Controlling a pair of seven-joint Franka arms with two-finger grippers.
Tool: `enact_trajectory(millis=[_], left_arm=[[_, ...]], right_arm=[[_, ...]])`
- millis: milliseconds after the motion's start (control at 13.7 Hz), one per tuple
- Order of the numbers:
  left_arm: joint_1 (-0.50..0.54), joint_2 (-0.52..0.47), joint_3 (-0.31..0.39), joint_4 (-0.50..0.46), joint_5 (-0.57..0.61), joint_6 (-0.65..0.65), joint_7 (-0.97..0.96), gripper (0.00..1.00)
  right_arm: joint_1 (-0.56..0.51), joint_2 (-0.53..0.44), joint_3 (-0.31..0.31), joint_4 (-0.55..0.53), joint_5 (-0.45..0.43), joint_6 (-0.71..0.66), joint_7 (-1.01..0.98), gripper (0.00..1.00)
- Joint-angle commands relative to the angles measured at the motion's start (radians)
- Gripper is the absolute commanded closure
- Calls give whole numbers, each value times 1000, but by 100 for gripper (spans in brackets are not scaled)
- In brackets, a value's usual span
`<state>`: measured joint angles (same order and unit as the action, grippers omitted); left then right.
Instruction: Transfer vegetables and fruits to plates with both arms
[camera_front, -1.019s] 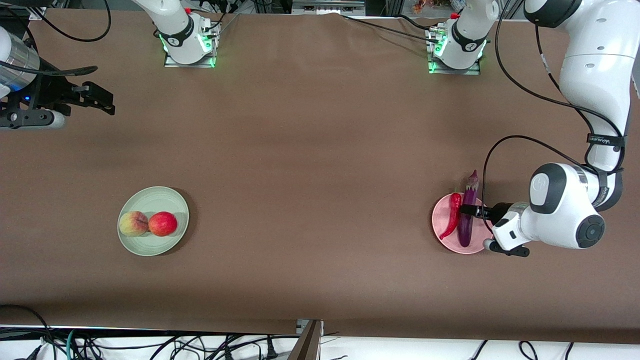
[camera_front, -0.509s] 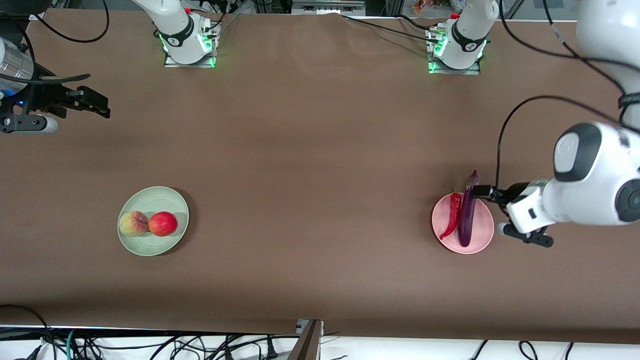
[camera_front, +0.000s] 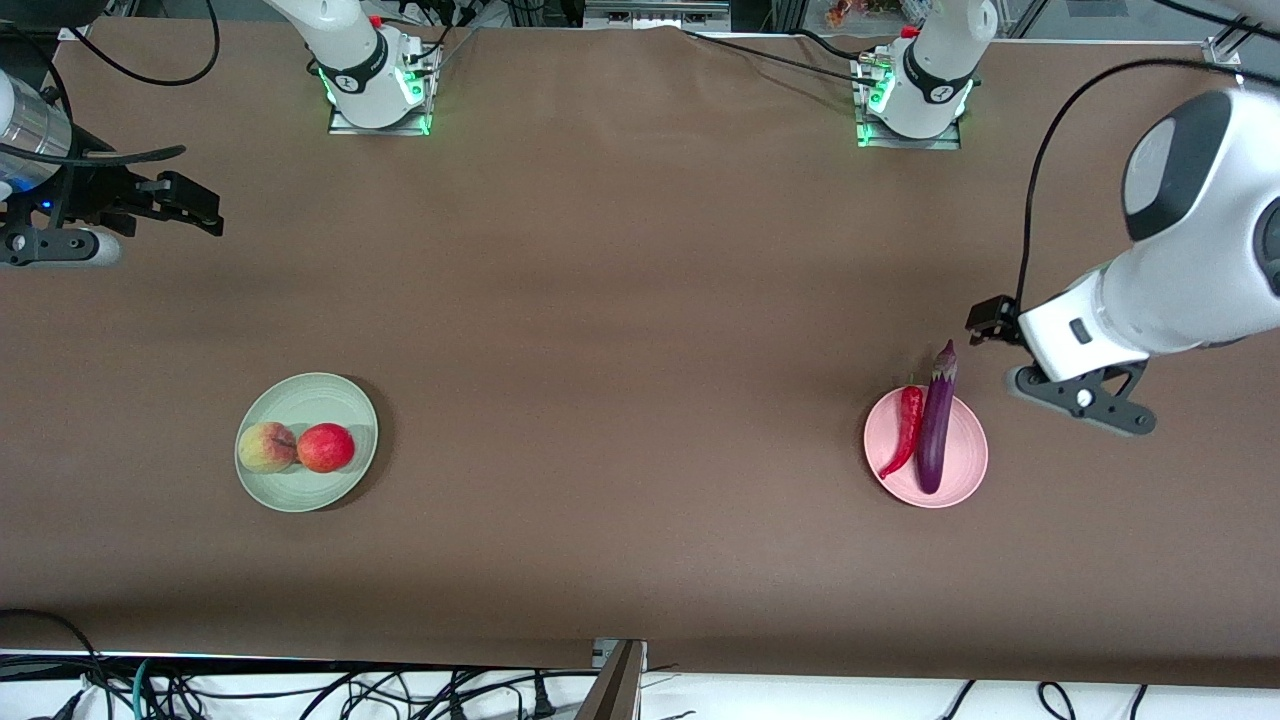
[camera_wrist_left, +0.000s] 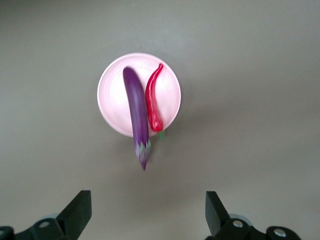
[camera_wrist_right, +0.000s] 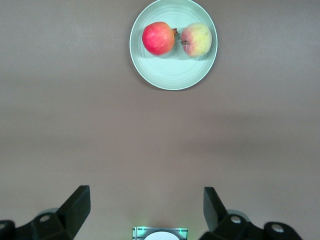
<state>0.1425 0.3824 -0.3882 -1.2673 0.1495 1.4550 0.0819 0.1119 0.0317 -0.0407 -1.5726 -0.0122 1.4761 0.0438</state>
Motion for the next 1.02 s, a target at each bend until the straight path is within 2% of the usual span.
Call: enact_trajectory(millis=[0,146,291,437,509,655,873,946], left_arm=[[5,-111,-34,-12,15,-108,-109,0],[15,-169,-29,-32,13,-154,-120,0],[41,-245,-28,-107,12,-156,-119,0],[90,-293,-28,-170,-45,-145,-111,0],[112,-321,-24,-213,-71,-109,-105,0],[74,-411,20,-363,-87,-3,-80,0],[-152,-413,289,-374,-93,8,-64,0],[-200,-412,354,-371,-94,10,-45,0]], right_arm=[[0,0,4,11,-9,-4,1,0],[0,0,4,11,-8,-2,1,0],[0,0,4,11,-8,-4,1,0],[2,0,5,13,-8,-4,1,0],[5,0,5,13,-6,-4,1,0],[8,2,7,22,-6,-2,1,0],[8,10,7,26,-8,-4,-2,0],[6,10,5,26,-8,-2,-10,0]])
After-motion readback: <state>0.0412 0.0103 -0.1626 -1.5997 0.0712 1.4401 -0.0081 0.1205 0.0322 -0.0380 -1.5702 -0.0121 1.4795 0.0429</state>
